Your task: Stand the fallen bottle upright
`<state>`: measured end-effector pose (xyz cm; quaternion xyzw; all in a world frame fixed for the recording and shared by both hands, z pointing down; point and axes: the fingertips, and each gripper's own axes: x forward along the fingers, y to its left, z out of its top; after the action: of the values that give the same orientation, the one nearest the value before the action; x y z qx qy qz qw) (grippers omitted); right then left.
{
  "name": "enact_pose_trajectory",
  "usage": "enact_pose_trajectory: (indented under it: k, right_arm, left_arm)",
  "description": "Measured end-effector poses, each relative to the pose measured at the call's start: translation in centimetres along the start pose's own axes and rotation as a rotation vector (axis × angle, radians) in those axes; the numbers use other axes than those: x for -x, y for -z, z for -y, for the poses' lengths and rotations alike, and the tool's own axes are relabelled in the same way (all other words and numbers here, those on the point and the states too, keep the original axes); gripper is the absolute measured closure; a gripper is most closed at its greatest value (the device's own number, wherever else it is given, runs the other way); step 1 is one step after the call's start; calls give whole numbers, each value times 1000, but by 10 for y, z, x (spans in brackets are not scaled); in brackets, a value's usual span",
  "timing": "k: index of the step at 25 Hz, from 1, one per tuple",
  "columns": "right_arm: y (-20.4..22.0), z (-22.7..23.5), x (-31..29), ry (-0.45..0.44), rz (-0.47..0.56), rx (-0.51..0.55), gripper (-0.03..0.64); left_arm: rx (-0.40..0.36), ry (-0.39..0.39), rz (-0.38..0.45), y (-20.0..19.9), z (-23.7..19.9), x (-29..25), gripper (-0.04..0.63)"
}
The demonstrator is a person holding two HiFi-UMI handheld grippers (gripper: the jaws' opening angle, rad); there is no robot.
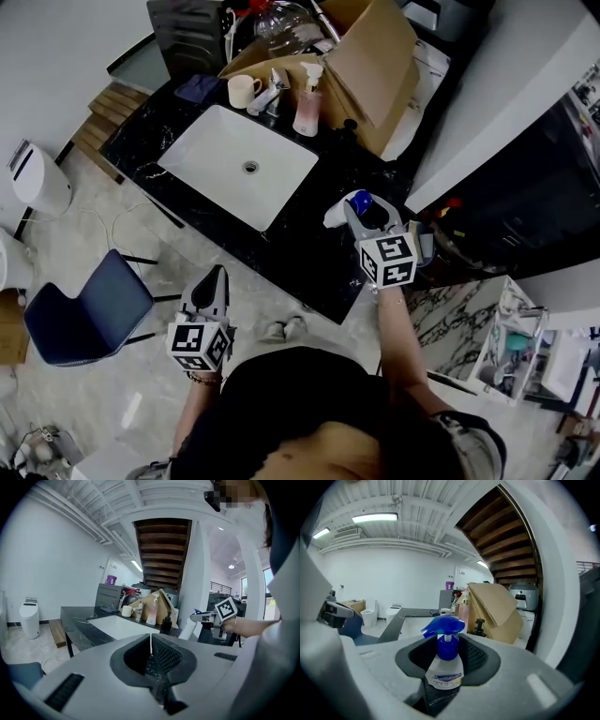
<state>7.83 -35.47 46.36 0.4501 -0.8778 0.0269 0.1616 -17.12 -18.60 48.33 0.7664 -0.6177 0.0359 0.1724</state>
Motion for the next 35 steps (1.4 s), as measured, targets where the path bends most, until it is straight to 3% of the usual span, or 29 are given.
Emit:
enact_pose_trajectory:
  k: [18, 23, 35]
  right_arm:
    - [-8, -7, -19, -76, 26, -18, 451]
    - [-7, -8, -14, -52, 23, -9, 400]
    - [-4, 6, 32, 30, 63, -19, 397]
  left_arm:
    - [9, -32, -3, 3, -5, 10, 584]
    - [5, -29, -4, 3, -4, 12, 584]
    - [-31, 66, -15, -1, 20, -7, 584]
